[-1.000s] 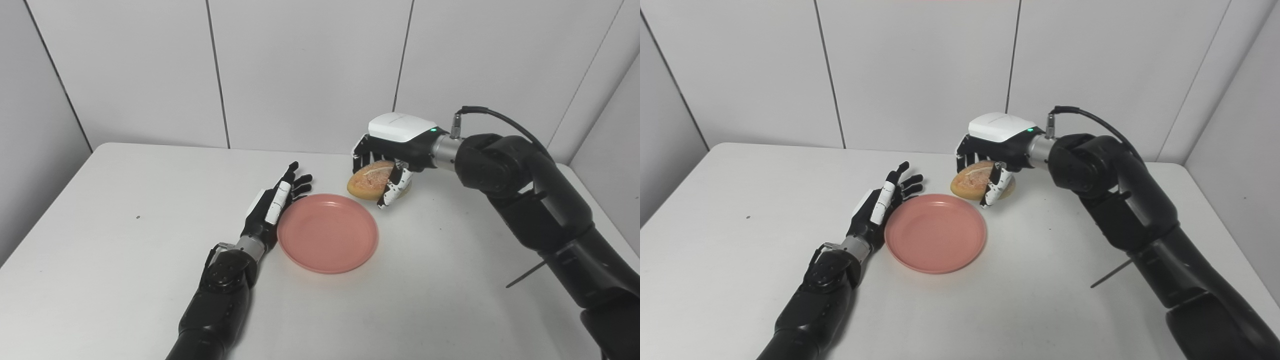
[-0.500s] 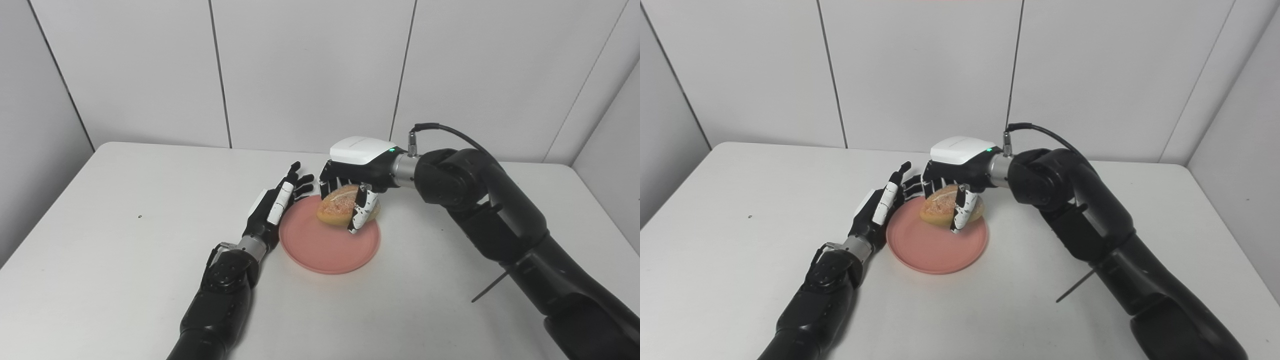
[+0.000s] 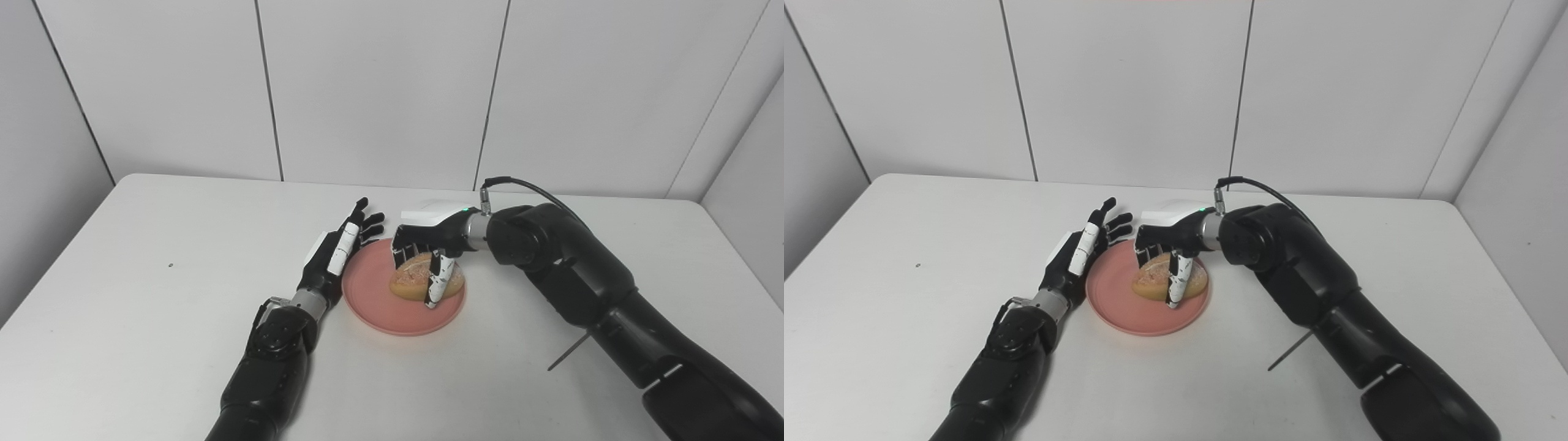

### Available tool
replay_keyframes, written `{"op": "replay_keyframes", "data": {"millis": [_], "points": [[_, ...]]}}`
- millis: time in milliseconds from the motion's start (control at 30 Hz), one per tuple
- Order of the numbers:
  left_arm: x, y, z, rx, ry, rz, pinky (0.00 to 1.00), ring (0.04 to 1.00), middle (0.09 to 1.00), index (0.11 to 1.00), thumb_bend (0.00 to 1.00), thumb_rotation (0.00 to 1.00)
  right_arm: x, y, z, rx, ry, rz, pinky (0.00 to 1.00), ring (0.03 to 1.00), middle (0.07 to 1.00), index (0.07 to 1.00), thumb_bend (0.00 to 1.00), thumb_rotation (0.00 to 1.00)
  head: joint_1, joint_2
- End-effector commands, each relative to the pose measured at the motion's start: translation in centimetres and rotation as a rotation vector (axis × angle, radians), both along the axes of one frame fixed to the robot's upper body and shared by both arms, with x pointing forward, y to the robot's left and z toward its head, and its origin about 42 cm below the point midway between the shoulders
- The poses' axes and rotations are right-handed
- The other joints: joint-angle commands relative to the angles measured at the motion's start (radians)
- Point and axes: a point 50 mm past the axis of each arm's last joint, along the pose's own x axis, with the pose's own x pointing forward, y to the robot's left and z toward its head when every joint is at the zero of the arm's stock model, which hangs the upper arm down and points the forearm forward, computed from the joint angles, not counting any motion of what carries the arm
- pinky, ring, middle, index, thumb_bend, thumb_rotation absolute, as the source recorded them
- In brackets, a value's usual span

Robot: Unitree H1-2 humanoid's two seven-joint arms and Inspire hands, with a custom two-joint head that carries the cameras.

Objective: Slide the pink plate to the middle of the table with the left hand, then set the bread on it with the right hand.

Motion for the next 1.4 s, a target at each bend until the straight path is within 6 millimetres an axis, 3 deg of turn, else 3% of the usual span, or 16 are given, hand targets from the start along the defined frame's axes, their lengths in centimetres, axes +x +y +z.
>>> {"op": "replay_keyframes", "data": {"millis": [0,167,567,600,633,667,767,1067,1367], "points": [[-1.7,-3.2,-2.5,0.013,0.115,-0.082,0.86,0.895,0.900,1.000,0.82,0.98,0.9,1.2,4.2,0.073,-0.101,0.041,0.47,0.466,0.527,0.454,0.52,0.00,0.004,0.002],[-1.8,-3.1,-2.4,0.009,0.116,-0.080,0.86,0.905,0.905,1.000,0.80,0.98,1.1,1.4,3.6,0.094,-0.080,0.031,0.49,0.466,0.530,0.454,0.52,0.00,0.004,0.004],[-1.7,-3.1,-2.6,0.038,0.120,-0.083,0.86,0.895,0.900,1.000,0.83,0.98,1.0,1.2,3.6,0.131,-0.090,0.038,0.43,0.480,0.492,0.493,0.53,0.00,0.002,0.004],[-1.7,-3.1,-2.6,0.043,0.117,-0.087,0.86,0.900,0.909,1.000,0.83,0.99,1.0,1.1,3.6,0.136,-0.092,0.036,0.45,0.518,0.563,0.494,0.53,0.09,0.002,0.003],[-1.7,-3.1,-2.6,0.046,0.113,-0.090,0.86,0.903,0.921,1.000,0.83,1.00,1.0,1.1,3.7,0.139,-0.096,0.036,0.50,0.565,0.616,0.563,0.74,0.14,0.002,0.003],[-1.6,-3.1,-2.6,0.049,0.109,-0.093,0.86,0.904,0.930,1.000,0.83,1.00,0.9,1.0,3.7,0.139,-0.099,0.034,0.55,0.620,0.668,0.609,0.87,0.18,0.002,0.003],[-1.5,-3.1,-2.5,0.053,0.100,-0.092,0.85,0.899,0.934,1.000,0.83,1.00,0.9,0.9,3.8,0.142,-0.098,0.030,0.72,0.793,0.811,0.703,0.99,0.25,-0.001,0.002],[-1.4,-3.3,-2.3,0.045,0.094,-0.087,0.84,0.892,0.893,1.000,0.82,1.00,1.2,0.1,4.3,0.153,-0.108,0.053,0.71,0.798,0.820,0.743,1.00,0.32,-0.004,0.003],[-1.3,-3.2,-2.0,0.018,0.103,-0.067,0.85,0.892,0.883,0.986,0.82,0.98,1.0,-0.7,4.6,0.161,-0.127,0.043,0.70,0.778,0.798,0.736,1.00,0.31,-0.005,0.002]]}}
